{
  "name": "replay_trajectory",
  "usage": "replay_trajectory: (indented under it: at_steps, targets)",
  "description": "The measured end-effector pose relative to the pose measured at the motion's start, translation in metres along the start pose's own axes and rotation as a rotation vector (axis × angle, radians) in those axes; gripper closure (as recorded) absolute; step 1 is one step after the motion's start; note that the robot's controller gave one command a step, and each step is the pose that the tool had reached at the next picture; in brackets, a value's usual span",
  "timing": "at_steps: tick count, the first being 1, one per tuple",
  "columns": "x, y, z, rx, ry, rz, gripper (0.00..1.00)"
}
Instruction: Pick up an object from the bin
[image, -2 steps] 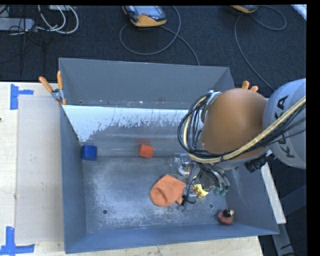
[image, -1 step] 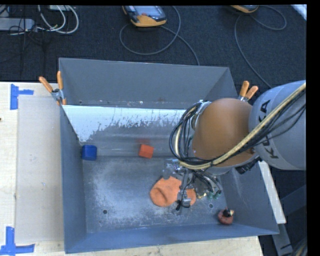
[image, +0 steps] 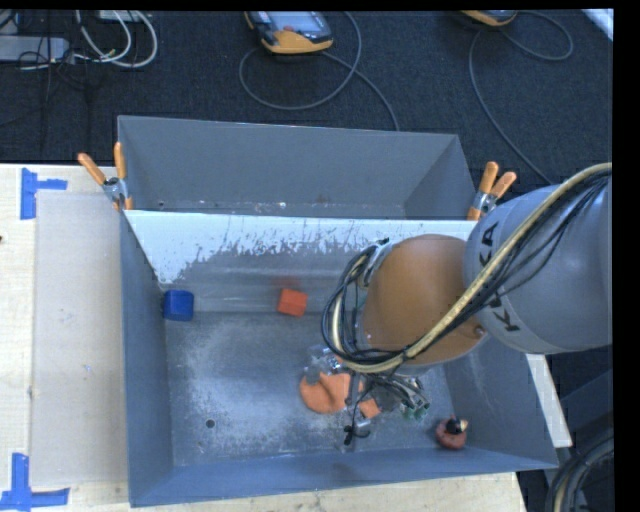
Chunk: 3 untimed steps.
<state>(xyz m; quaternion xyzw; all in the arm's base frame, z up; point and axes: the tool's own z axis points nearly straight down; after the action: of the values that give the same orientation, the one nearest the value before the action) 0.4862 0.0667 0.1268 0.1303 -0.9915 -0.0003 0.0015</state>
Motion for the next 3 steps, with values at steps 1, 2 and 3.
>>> replay_trajectory:
  at_steps: [1,2,3]
  targets:
    - [-0.006,-0.032,0.025,-0.001,0.002,0.17,0.0]
    - [-0.047,-0.025,0.019,0.0,0.001,0.085,0.0]
    - [-0.062,-0.048,0.046,-0.002,-0.002,-0.083,0.0]
